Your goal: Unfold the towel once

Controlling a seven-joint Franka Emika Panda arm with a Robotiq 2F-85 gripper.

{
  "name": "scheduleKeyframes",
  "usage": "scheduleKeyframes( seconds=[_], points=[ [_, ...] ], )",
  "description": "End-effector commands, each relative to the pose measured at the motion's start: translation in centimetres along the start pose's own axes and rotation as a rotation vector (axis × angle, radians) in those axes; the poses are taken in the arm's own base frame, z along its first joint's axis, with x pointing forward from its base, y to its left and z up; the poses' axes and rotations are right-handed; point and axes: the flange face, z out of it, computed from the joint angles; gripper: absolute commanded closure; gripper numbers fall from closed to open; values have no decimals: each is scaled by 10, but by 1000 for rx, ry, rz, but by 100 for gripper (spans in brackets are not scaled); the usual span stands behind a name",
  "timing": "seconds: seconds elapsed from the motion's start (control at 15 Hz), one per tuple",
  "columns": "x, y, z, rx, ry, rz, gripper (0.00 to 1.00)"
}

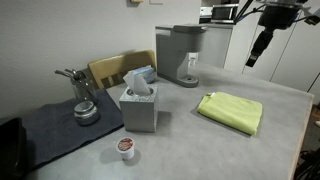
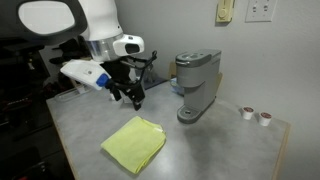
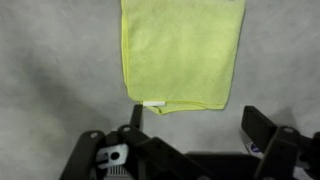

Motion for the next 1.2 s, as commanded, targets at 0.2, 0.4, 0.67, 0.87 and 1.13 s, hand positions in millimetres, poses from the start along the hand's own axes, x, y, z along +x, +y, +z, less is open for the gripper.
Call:
scheduleKeyframes(
  seconds=[0.2,0.4,0.67,0.87,1.13],
  points=[
    [-4,54,52,32,-66,89,0],
    [-6,75,74,81,-81,158,0],
    [-10,71,72,67,-91,162,0],
    [-8,66,74,74,-80,126,0],
    [-4,63,99,112,-81,65,0]
  ],
)
